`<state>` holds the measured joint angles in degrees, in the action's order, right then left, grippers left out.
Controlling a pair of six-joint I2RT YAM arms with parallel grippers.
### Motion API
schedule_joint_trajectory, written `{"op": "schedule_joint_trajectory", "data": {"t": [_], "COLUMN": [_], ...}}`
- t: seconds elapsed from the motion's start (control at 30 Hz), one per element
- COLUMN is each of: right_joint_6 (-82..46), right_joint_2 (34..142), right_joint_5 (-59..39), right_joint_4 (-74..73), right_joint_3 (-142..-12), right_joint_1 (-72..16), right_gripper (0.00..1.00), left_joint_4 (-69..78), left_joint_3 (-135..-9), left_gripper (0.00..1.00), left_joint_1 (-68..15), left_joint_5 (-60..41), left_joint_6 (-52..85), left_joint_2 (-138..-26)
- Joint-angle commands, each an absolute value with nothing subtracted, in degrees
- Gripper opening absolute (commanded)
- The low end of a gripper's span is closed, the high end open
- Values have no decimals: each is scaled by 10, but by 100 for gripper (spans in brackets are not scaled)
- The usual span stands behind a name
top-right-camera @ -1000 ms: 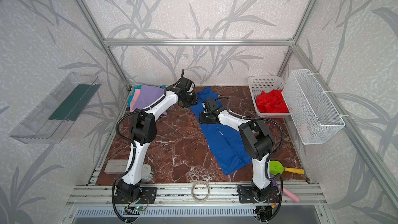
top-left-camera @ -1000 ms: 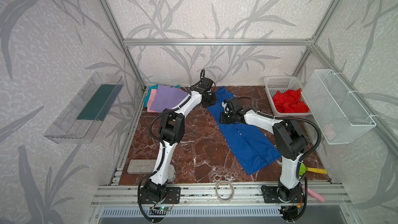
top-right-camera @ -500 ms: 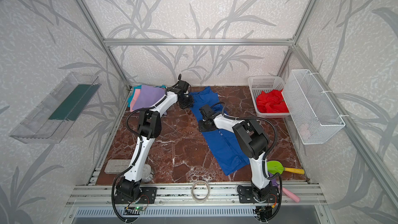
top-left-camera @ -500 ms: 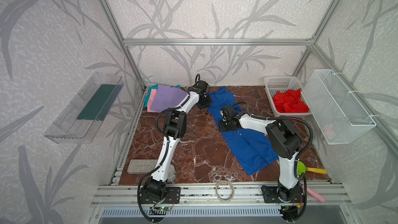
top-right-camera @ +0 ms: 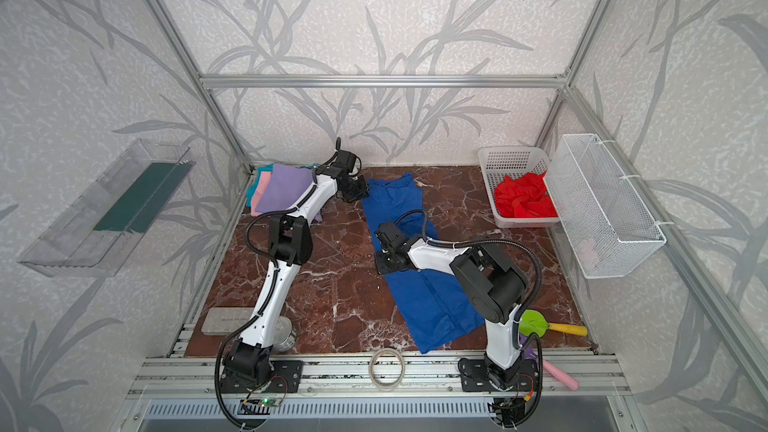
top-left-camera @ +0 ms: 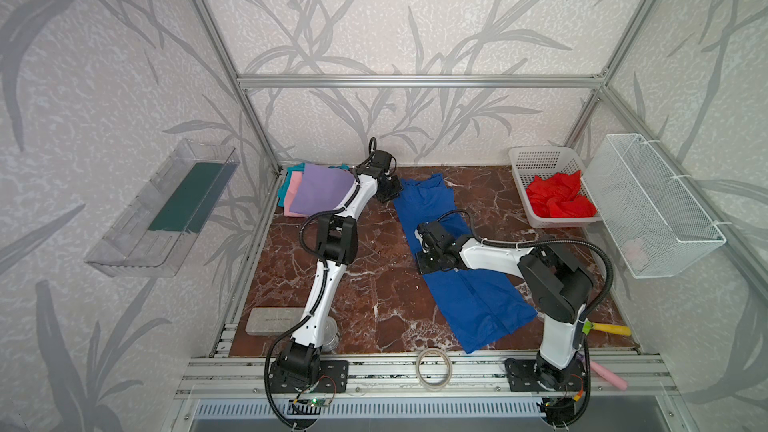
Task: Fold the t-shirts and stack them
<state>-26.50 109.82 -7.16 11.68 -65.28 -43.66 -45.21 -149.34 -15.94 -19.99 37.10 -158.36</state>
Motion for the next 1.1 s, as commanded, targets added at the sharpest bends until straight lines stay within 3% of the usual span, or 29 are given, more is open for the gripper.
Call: {"op": "schedule_joint_trajectory", "data": {"t": [0.0,0.2,0.33,0.47,0.53,0.67,0.83,1.07], "right_joint_6": [-243,-190,-208,-230,-228,-220,-228,-244], "right_joint_2": [1124,1115,1054,983,973,959,956,1003], "right_joint_5": [-138,-197,-201,-132,-76,-63,-23,-29], "right_joint_4": [179,199,183,198,235,287,308,284], "right_joint_3": [-679,-783,-745,-665,-645,-619,-591,-562], "right_joint_1": [-445,-432,-401,-344,-314,-254,-237,-237], "right_gripper": [0,0,0,1,1,0,0,1], "left_joint_4": [-467,-439,-450,-448,-438,-397,-379,-413], "left_joint_3": [-1497,-1503,-1482,-1372,-1302,-1163,-1102,-1140], "left_gripper": [0,5,12,20,20,19,19,14], "left_joint_1": [-156,-173,-184,-201,-212,-238,-256,-260], "left_joint_5": [-221,-291,-299,-285,-286,-253,-252,-246], "left_joint_6": [370,354,329,306,300,296,307,309], "left_joint_2": [-1608,-1543,-1471,-1377,-1336,-1276,-1295,-1370]}}
